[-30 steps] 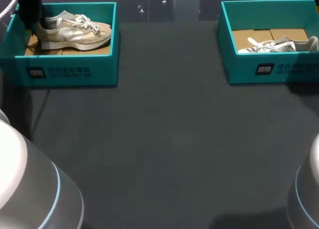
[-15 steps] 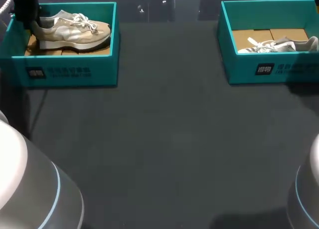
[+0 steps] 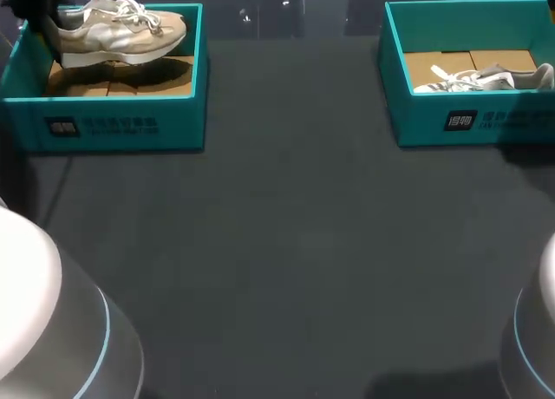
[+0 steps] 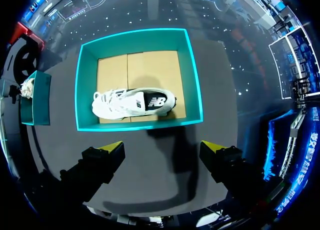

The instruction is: Take the shoe out of the shoebox, open the shoe tongue, remove and reinsert the insole, then place the shoe into the shoebox

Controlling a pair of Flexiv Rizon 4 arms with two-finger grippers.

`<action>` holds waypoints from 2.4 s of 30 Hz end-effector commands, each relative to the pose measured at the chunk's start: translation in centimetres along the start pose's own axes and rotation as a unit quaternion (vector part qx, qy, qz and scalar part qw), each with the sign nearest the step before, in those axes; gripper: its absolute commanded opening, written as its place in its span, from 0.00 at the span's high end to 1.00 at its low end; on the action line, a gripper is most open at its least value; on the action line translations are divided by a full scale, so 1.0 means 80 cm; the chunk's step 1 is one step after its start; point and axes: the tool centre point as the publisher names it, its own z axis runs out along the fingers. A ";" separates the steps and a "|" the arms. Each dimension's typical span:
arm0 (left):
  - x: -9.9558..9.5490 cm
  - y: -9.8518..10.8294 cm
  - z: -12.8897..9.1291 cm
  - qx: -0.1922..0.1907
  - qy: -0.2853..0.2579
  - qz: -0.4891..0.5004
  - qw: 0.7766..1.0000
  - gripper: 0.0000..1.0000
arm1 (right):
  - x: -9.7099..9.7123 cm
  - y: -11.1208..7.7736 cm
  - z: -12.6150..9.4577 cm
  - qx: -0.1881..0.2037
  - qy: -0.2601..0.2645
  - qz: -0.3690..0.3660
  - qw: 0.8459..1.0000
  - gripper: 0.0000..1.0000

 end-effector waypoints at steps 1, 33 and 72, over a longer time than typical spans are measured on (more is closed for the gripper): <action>0.003 -0.020 -0.036 -0.014 -0.002 0.001 1.000 1.00 | 0.000 0.000 0.000 0.000 0.000 0.000 1.000 0.00; -0.012 -0.149 -0.258 -0.095 0.027 -0.011 0.995 1.00 | 0.000 0.000 0.000 0.000 0.000 0.000 1.000 0.00; -0.218 -0.481 -0.299 -0.100 0.018 0.008 0.995 1.00 | 0.000 0.000 0.000 0.000 0.000 0.000 1.000 0.00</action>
